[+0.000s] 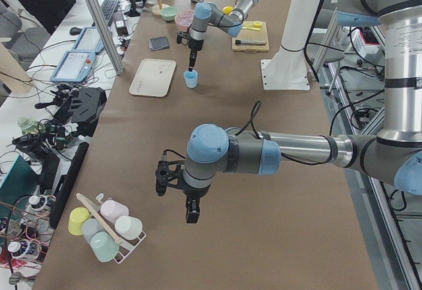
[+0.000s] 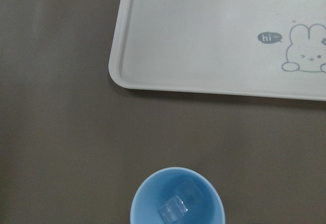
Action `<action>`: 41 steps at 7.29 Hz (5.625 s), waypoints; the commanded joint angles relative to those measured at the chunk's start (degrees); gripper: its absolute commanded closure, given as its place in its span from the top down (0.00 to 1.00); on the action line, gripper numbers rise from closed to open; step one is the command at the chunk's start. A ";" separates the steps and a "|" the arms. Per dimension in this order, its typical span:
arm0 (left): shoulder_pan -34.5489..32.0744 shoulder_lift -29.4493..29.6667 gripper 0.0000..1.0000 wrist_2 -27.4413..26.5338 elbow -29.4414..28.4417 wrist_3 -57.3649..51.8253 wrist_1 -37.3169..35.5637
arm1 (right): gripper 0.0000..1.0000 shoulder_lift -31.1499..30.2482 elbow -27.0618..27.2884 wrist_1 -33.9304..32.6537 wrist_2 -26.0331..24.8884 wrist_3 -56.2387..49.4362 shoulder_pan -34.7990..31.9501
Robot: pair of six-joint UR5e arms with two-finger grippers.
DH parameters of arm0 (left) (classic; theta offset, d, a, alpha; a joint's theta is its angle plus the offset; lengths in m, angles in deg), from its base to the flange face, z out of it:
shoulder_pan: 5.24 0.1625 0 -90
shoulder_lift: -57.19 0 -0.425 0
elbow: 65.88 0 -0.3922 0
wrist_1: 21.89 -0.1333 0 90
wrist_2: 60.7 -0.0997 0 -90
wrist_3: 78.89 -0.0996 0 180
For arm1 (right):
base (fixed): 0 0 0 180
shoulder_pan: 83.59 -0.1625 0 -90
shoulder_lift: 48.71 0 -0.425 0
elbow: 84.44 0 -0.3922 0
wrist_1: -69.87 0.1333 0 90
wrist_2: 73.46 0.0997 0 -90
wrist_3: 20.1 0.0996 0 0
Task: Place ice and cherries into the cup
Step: 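Release the ice into the cup and swing the right gripper back to the bowl, then grasp another ice cube from the pink bowl with the right gripper, then carry the ice cube with the right gripper over the blue cup and release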
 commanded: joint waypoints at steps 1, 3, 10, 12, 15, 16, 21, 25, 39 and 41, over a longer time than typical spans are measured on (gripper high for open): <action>0.00 0.09 0.98 0.00 -0.06 0.06 -0.03 | 0.85 -4.79 5.29 -7.30 5.93 -10.48 -5.44; 0.00 0.09 0.98 0.00 0.21 0.06 -0.03 | 0.85 -18.39 21.44 -18.72 7.99 -29.71 -11.06; 0.00 0.09 0.98 0.09 0.73 0.06 0.06 | 0.80 -41.13 25.75 -22.03 8.36 -57.32 -27.27; 0.00 0.09 0.98 0.09 0.82 0.06 0.06 | 0.81 -40.60 24.06 -21.77 6.87 -56.89 -25.96; 0.09 0.09 0.98 0.09 0.74 0.06 0.06 | 0.79 -40.34 22.49 -21.77 5.28 -56.80 -23.58; 0.09 0.18 0.98 0.09 0.65 0.06 0.41 | 0.78 -40.60 22.04 -20.99 4.84 -57.06 -23.49; 0.09 0.09 0.98 0.09 0.65 0.24 1.29 | 0.27 -40.78 21.60 -20.80 4.66 -56.63 -23.14; 0.09 0.09 0.98 0.09 0.47 0.24 1.29 | 0.22 -37.02 21.86 -21.94 5.88 -56.97 -24.27; 0.09 0.71 0.98 -0.09 -1.46 0.24 1.29 | 0.32 5.10 -7.12 -1.92 1.42 -3.88 -0.20; 0.18 0.88 0.98 -0.17 -0.68 0.42 1.03 | 0.99 4.75 -6.97 -0.94 -0.52 -5.02 1.21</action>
